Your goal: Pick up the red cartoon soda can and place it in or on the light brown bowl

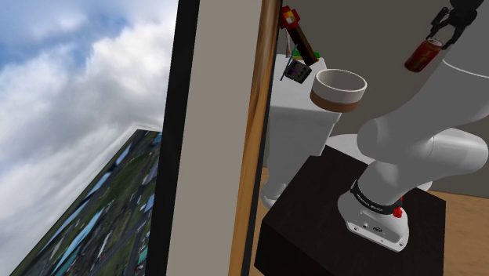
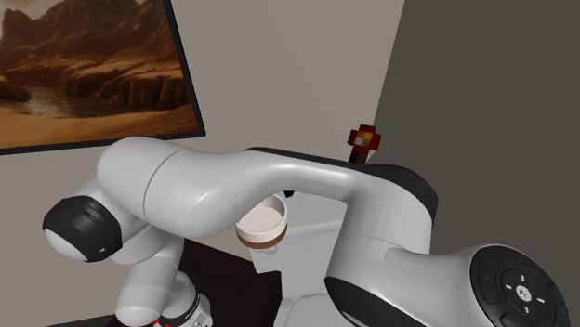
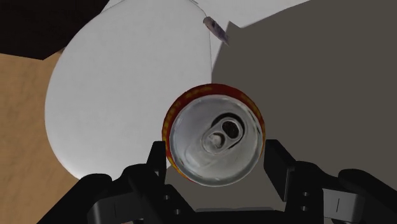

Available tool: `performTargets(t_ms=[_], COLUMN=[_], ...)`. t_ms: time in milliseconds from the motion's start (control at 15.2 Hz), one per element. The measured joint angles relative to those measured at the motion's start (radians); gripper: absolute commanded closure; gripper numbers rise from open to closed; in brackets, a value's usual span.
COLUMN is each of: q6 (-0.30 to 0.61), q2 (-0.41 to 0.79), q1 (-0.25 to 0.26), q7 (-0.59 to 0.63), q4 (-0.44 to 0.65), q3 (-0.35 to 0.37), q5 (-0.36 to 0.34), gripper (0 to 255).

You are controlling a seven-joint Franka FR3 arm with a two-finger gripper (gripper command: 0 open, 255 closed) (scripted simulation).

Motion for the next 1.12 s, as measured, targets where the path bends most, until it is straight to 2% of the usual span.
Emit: performTargets(t_ms=[462,660,1122], q6=[-0.100,-0.081,-0.027], q2=[0.025,-0.070,-0.336], q1=[-0.007,0.021,0.066], q7=[0.015,0.062,0.222], q4=[0.122,0.031,-0.235], q3=[-0.005,0.018,0.126], q5=[0.010,-0.032,-0.121], gripper=[255,255,255])
